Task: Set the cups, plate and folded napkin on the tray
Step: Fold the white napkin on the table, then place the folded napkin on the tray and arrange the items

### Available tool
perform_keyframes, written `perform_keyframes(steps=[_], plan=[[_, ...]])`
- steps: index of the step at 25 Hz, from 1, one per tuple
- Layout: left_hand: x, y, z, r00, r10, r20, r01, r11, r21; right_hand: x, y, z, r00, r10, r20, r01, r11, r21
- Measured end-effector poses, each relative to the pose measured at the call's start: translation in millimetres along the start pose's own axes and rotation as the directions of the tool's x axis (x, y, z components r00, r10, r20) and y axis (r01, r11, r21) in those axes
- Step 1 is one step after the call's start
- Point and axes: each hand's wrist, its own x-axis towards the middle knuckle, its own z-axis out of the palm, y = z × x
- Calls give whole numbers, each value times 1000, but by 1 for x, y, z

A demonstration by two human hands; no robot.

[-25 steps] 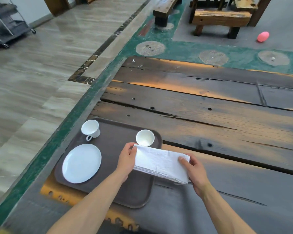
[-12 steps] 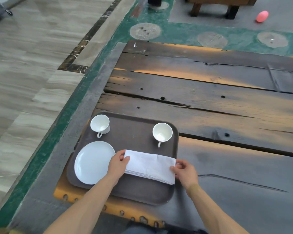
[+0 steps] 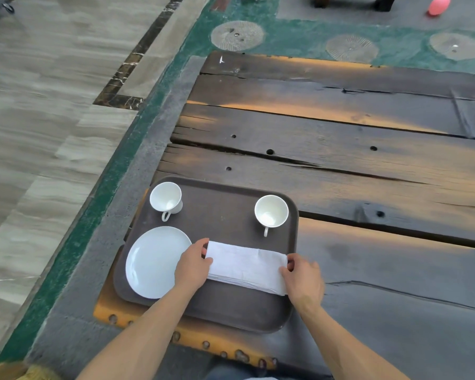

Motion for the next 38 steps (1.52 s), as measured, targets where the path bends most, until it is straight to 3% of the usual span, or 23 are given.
perform_keyframes(steps=[4, 14, 18, 24, 32, 38], plan=[[2, -1, 0, 996, 86, -6, -82, 969, 231, 5, 6, 3, 991, -110, -70, 95, 976, -197], [-9, 8, 8, 984, 174, -24, -109, 714, 692, 6, 9, 0, 968, -249, 13, 238, 908, -344], [-27, 15, 6, 994, 81, -66, -23, 787, 617, 3, 4, -7, 901, -429, 66, 426, 849, -313], [-80, 0, -11, 997, -73, 20, 63, 947, 316, -10, -14, -14, 754, -570, 326, 653, 702, -284], [-135, -41, -44, 987, -159, 27, 151, 967, 204, -38, -47, -3, 591, -614, 522, 799, 532, -279], [-141, -72, -71, 980, -189, 62, 177, 970, 165, -48, -84, 3, 529, -627, 572, 841, 478, -254]])
